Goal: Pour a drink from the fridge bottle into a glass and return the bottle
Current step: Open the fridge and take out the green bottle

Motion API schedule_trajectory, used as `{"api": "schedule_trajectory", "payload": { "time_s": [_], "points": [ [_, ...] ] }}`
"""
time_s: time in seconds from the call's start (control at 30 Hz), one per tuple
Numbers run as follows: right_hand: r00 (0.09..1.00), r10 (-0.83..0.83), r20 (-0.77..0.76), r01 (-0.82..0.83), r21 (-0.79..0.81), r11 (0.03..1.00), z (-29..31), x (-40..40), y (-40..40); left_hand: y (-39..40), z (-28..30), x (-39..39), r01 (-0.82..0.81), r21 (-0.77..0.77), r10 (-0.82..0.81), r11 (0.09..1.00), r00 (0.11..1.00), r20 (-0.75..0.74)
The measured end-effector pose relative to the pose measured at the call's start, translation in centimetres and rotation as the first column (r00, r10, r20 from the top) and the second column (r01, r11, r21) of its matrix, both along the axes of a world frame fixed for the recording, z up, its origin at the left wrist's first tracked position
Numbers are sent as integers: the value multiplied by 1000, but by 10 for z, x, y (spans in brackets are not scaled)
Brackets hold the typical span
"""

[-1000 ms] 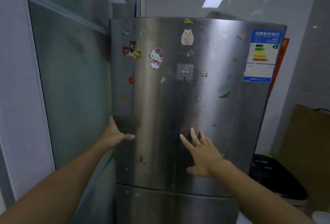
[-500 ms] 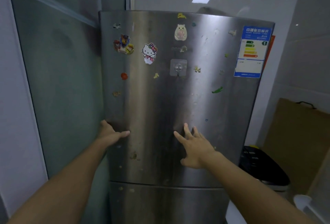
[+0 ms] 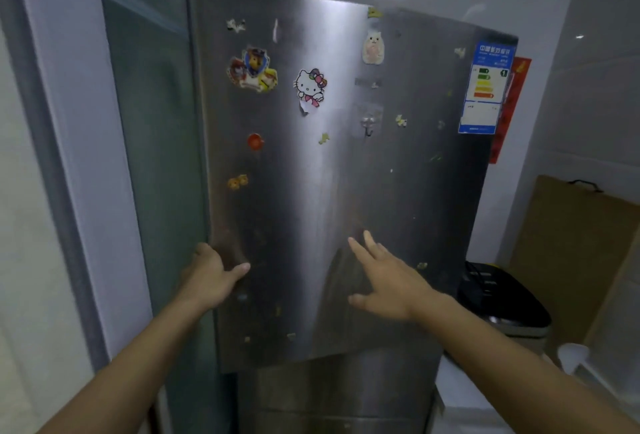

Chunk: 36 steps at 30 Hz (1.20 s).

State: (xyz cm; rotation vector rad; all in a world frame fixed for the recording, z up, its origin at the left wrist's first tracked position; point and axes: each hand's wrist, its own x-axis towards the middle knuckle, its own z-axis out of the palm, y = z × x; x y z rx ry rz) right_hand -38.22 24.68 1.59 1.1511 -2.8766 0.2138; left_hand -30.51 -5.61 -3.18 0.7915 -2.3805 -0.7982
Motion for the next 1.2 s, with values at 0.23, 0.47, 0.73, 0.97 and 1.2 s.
{"api": "schedule_trajectory", "payload": {
  "time_s": [0.23,0.47,0.73,0.97,1.2],
  "points": [
    [987,12,161,21,-205,979,-9,83,5,50,13,98,67,-345,-6,936,984,176],
    [943,-28,332,190,-466,864,-16,147,41,136,28,170,231,-425,-77,875,934,349],
    [963,-82,257,222,-584,781,-12,207,98,221,44,203,562,-347,-337,751,778,530],
    [964,-52,260,215,-653,726,-17,231,167,268,39,213,768,-145,-714,624,636,293],
    [969,-114,221,237,-684,690,-23,251,231,294,24,204,778,77,-771,624,629,-105]
  ]
}}
